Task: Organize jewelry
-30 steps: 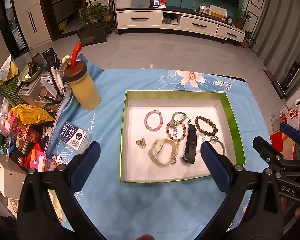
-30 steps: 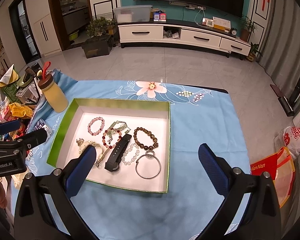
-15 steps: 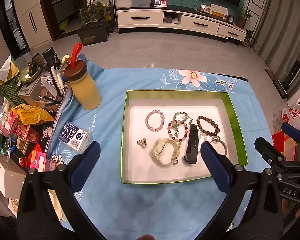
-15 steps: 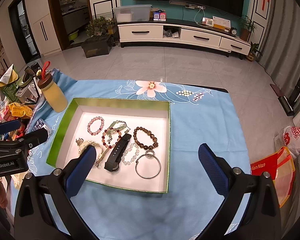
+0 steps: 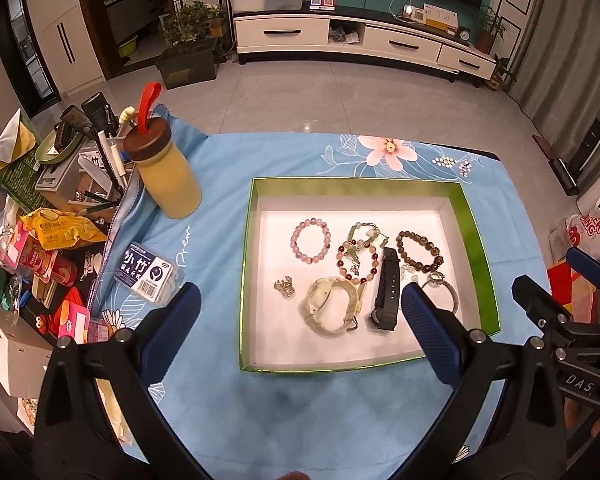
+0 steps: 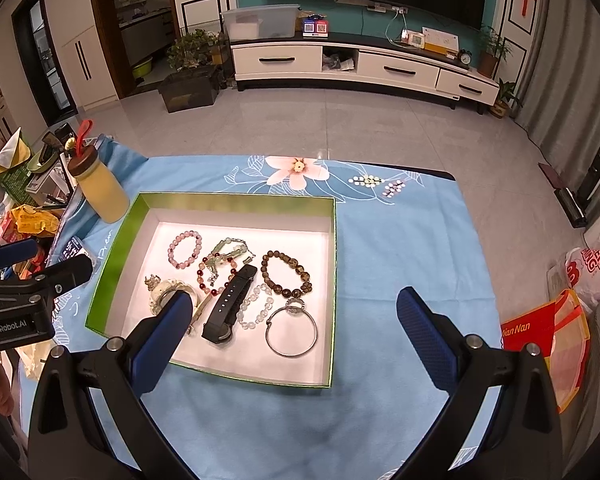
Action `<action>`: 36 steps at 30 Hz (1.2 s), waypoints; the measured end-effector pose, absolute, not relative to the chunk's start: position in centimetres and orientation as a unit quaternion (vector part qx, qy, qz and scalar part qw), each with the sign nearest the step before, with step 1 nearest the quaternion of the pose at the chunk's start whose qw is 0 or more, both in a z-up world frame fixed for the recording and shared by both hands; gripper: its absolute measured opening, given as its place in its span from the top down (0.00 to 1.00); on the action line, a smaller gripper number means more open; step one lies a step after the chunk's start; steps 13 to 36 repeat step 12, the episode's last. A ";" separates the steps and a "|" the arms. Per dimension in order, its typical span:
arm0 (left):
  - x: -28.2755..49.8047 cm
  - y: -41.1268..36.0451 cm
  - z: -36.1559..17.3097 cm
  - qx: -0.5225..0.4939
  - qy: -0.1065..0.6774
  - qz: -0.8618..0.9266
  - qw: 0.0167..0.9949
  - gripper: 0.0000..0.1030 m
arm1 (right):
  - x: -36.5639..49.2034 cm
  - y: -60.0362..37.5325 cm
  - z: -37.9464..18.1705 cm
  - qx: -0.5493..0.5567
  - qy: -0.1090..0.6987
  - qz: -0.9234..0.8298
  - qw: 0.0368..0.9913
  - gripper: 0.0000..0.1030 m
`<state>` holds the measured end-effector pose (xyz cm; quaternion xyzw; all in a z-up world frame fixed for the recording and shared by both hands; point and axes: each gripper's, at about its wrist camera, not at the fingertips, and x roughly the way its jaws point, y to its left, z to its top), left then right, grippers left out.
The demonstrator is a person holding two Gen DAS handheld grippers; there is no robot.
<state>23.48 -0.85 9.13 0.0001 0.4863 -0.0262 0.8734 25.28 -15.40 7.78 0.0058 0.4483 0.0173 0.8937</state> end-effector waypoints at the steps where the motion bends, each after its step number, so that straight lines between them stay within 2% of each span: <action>1: 23.5 -0.9 9.1 0.000 0.486 -0.026 0.873 0.02 | 25.3 -15.4 7.8 0.006 0.448 0.017 0.894 0.01; 36: 23.6 -0.8 8.8 -0.009 0.489 -0.025 0.872 0.02 | 25.3 -15.5 7.7 0.006 0.448 0.018 0.894 0.01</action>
